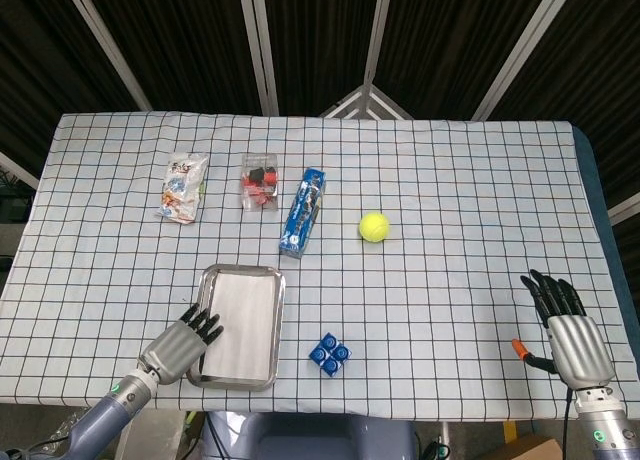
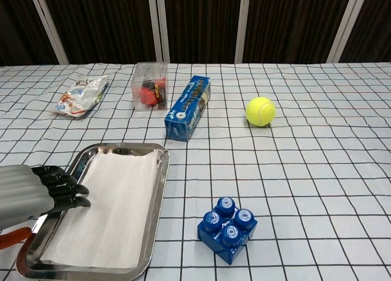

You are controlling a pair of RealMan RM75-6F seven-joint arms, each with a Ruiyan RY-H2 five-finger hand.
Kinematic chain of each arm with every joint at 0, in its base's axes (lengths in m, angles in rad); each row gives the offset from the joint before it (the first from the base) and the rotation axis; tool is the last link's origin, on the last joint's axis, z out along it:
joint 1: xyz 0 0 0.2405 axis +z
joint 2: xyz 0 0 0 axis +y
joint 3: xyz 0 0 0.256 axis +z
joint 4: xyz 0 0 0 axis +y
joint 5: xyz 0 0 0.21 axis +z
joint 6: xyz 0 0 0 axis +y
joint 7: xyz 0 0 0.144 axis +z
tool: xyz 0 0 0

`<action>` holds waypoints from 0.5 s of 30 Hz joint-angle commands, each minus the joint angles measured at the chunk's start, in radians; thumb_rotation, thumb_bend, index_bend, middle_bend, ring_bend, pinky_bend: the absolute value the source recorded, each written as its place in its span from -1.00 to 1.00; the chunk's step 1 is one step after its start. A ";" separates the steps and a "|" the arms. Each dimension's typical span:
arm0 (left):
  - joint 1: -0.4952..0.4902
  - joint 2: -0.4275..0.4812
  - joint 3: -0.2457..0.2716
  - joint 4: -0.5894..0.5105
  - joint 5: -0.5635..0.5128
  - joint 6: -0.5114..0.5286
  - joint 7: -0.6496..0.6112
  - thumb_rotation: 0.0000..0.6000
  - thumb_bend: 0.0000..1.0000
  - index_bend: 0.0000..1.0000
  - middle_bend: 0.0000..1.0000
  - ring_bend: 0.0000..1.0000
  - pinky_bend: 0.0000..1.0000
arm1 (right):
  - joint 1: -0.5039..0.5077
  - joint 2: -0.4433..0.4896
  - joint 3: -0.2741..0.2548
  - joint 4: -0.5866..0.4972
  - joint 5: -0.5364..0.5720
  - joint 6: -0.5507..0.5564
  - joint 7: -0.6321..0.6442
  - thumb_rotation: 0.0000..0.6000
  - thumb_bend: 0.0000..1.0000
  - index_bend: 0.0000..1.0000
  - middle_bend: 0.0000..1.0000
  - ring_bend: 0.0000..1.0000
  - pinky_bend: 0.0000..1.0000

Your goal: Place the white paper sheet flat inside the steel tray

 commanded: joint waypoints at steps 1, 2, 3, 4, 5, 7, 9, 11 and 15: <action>-0.001 0.004 0.004 -0.003 -0.002 0.005 0.001 1.00 0.16 -1.00 -1.00 -1.00 -1.00 | 0.000 0.000 0.000 0.000 0.000 0.000 -0.001 1.00 -0.37 -1.00 -1.00 -1.00 -1.00; -0.001 0.006 0.007 -0.004 -0.003 0.007 0.000 1.00 0.16 -1.00 -1.00 -1.00 -1.00 | 0.000 0.000 0.001 0.000 0.000 0.001 -0.001 1.00 -0.37 -1.00 -1.00 -1.00 -1.00; -0.002 0.007 0.008 -0.005 -0.002 0.009 0.000 1.00 0.16 -1.00 -1.00 -1.00 -1.00 | 0.000 -0.001 0.000 0.000 -0.001 0.001 -0.001 1.00 -0.37 -1.00 -1.00 -1.00 -1.00; -0.002 0.010 0.010 -0.007 -0.002 0.011 0.000 1.00 0.16 -1.00 -1.00 -1.00 -1.00 | 0.000 -0.001 0.000 0.000 -0.001 0.001 -0.002 1.00 -0.37 -1.00 -1.00 -1.00 -1.00; -0.003 0.012 0.012 -0.009 -0.001 0.012 -0.001 1.00 0.16 -1.00 -1.00 -1.00 -1.00 | 0.000 0.000 0.000 0.000 -0.001 0.001 -0.002 1.00 -0.37 -1.00 -1.00 -1.00 -1.00; -0.003 0.016 0.015 -0.012 -0.001 0.016 -0.004 1.00 0.16 -1.00 -1.00 -1.00 -1.00 | 0.000 -0.001 0.000 0.000 0.000 0.001 -0.002 1.00 -0.37 -1.00 -1.00 -1.00 -1.00; -0.004 0.022 0.018 -0.015 0.001 0.019 -0.007 1.00 0.16 -1.00 -1.00 -1.00 -1.00 | -0.001 -0.001 0.000 -0.001 0.000 0.002 -0.002 1.00 -0.37 -1.00 -1.00 -1.00 -1.00; -0.003 0.029 0.020 -0.021 0.004 0.025 -0.013 1.00 0.16 -1.00 -1.00 -1.00 -1.00 | -0.001 0.000 0.000 -0.001 0.000 0.002 -0.001 1.00 -0.37 -1.00 -1.00 -1.00 -1.00; 0.003 0.054 0.018 -0.046 0.028 0.050 -0.044 1.00 0.12 -1.00 -1.00 -1.00 -1.00 | -0.001 0.000 0.001 0.000 0.000 0.003 0.000 1.00 -0.37 -1.00 -1.00 -1.00 -1.00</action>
